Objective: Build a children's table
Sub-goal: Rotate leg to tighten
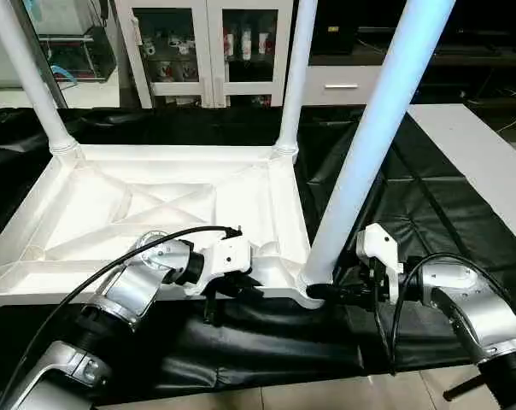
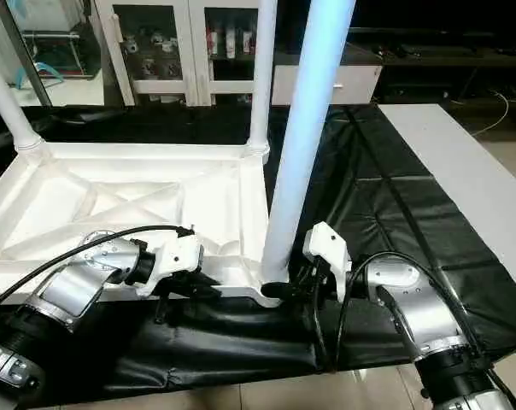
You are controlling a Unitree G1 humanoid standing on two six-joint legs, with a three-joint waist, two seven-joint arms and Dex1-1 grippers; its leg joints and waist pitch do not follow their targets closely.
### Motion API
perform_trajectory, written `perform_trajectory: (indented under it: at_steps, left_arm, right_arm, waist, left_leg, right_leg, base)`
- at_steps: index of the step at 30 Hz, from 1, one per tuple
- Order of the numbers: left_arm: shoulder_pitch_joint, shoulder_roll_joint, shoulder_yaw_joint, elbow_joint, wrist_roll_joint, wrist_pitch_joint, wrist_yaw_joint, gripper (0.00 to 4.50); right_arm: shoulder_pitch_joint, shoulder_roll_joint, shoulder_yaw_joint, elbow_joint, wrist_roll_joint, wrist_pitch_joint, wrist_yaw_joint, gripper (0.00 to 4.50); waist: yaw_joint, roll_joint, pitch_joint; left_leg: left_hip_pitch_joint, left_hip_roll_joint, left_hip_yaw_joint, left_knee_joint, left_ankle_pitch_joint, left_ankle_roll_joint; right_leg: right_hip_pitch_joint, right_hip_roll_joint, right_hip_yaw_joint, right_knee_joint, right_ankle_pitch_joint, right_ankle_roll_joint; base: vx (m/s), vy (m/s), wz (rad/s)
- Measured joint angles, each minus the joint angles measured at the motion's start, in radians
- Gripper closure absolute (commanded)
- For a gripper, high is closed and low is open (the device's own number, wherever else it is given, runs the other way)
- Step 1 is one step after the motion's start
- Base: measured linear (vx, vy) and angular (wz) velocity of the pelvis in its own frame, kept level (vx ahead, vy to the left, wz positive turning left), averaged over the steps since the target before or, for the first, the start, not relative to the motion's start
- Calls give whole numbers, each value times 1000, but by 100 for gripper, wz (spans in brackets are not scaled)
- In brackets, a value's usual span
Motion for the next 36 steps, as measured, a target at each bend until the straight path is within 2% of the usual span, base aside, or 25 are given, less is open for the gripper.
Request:
perform_trajectory:
  at_steps: [4, 7, 10, 16, 18, 21, 23, 25, 27, 31, 33, 36]
  left_arm:
    - [5, -2, 18, 3, -2, 27, 5, 450]
    - [6, -19, 45, 31, -2, 54, 49, 450]
    - [-14, -63, 72, 87, 4, 68, 134, 450]
    - [-98, -169, 94, 219, 38, 111, 335, 450]
    - [-121, -203, 101, 251, 51, 131, 395, 450]
    - [-185, -293, 122, 332, 69, 174, 550, 450]
    - [-194, -329, 124, 343, 70, 181, 602, 450]
    - [-197, -341, 125, 347, 70, 181, 624, 450]
    - [-198, -341, 125, 347, 70, 176, 623, 450]
    - [-194, -326, 121, 340, 69, 155, 579, 450]
    - [-180, -308, 113, 320, 68, 135, 547, 450]
    - [-151, -258, 96, 284, 61, 86, 483, 450]
  right_arm:
    - [0, 32, -6, 15, -4, 7, -38, 199]
    - [-12, 79, -14, 53, -16, 9, -117, 199]
    - [-31, 151, -44, 90, -26, 45, -241, 199]
    - [-105, 294, -87, 165, -101, 104, -559, 201]
    - [-130, 338, -103, 193, -121, 115, -659, 201]
    - [-210, 457, -175, 288, -152, 126, -911, 201]
    - [-228, 476, -195, 309, -158, 127, -982, 202]
    - [-243, 482, -197, 324, -162, 123, -1013, 202]
    - [-243, 483, -197, 325, -164, 114, -1013, 202]
    - [-214, 467, -196, 312, -174, 66, -958, 202]
    - [-187, 450, -191, 282, -173, 48, -912, 147]
    - [-139, 411, -159, 215, -159, 44, -812, 114]
  waist:
    - [-5, 0, 0]
    - [-15, -2, -1]
    - [-30, -3, -1]
    - [-59, -2, -1]
    - [-61, -2, -1]
    - [-71, 2, 0]
    - [-74, 2, 1]
    - [-78, 2, 1]
    - [-77, 2, 0]
    - [-64, 2, 0]
    - [-56, 2, 1]
    - [-45, 0, 1]
  left_leg:
    - [0, 0, 0, 0, 0, 0]
    - [3, 0, 0, 1, 0, 0]
    - [3, -1, -1, 3, 0, 0]
    - [2, -4, -2, 10, 0, 0]
    - [1, -4, -4, 9, 0, 1]
    - [-3, -5, -6, 9, 0, 1]
    - [-5, -5, -8, 7, 0, 1]
    - [-6, -6, -7, 7, 0, 2]
    - [-6, -8, -4, 7, -2, 5]
    - [-5, -7, -2, 7, -3, 7]
    - [-3, -6, -2, 5, -3, 7]
    - [0, -4, -2, 4, -3, 6]
  right_leg:
    - [2, 0, 0, 1, 0, 0]
    - [5, 0, 1, 0, 0, 0]
    - [5, 0, 0, -4, 0, 0]
    - [4, -2, 0, -13, 0, 1]
    - [5, -2, -3, -20, 0, 1]
    - [4, -2, -7, -33, 0, 1]
    - [6, -2, -10, -45, 0, 1]
    - [6, -2, -6, -46, 0, 0]
    - [6, -2, -2, -45, 1, -1]
    - [5, -2, -1, -40, 8, -11]
    - [3, -2, -1, -35, 10, -12]
    - [0, -1, -1, -19, 10, -11]
  base:
    - [0, 0, 0]
    - [0, 0, 0]
    - [0, 0, 0]
    - [0, 0, 0]
    - [0, 0, 0]
    - [0, 0, 0]
    - [0, 0, 0]
    - [0, 0, 0]
    - [0, 0, 0]
    - [0, 0, 0]
    - [0, 0, 0]
    - [21, -35, 4]
